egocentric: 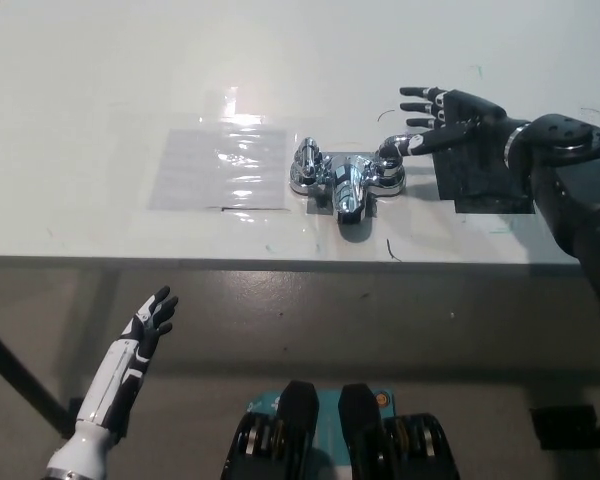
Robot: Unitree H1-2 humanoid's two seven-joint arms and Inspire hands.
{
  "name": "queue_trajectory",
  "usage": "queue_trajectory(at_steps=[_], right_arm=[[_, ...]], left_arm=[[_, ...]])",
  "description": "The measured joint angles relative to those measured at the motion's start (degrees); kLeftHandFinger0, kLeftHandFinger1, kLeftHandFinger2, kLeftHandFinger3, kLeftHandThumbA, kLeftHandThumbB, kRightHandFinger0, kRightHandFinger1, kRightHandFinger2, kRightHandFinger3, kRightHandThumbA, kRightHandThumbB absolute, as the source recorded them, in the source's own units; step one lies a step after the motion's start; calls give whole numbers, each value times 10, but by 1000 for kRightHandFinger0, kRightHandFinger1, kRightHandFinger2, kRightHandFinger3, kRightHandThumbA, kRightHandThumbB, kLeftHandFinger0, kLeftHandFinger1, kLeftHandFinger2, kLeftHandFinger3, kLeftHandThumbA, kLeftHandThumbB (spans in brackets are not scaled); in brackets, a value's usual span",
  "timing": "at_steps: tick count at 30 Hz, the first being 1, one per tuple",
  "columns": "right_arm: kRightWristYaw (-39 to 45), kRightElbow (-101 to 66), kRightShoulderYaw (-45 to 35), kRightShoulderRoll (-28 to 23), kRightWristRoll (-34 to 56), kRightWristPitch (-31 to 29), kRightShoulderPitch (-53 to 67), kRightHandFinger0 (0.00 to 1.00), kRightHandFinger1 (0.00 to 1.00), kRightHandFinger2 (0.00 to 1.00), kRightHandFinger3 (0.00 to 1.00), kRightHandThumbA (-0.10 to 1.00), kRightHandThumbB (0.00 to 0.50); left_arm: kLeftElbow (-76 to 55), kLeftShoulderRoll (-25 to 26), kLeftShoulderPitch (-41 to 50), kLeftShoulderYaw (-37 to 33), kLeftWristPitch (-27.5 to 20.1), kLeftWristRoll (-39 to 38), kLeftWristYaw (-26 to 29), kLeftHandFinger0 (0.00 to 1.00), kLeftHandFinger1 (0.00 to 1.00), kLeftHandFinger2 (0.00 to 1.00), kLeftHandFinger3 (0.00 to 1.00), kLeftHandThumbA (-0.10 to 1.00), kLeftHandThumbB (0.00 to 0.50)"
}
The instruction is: The faucet is at the center of the desk and the robot turn off the faucet by turning the right faucet handle using the right hand
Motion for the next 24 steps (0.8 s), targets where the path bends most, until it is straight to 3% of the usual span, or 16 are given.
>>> queue_trajectory(at_steps=[11,16,20,24], right_arm=[[17,-4,-9,4,1,-7,11,1000,1000,1000,1000,1000,440],[35,-15,-30,10,8,-13,20,1000,1000,1000,1000,1000,499],[46,-31,-42,14,11,-13,28,1000,1000,1000,1000,1000,464],[55,-44,-56,18,14,-13,36,1000,1000,1000,1000,1000,472]], left_arm=[[0,0,-2,0,0,1,0,1000,1000,1000,1000,1000,443],[0,0,-3,0,0,2,0,1000,1000,1000,1000,1000,450],[0,0,-5,0,0,4,0,1000,1000,1000,1000,1000,438],[0,0,-5,0,0,5,0,1000,1000,1000,1000,1000,428]])
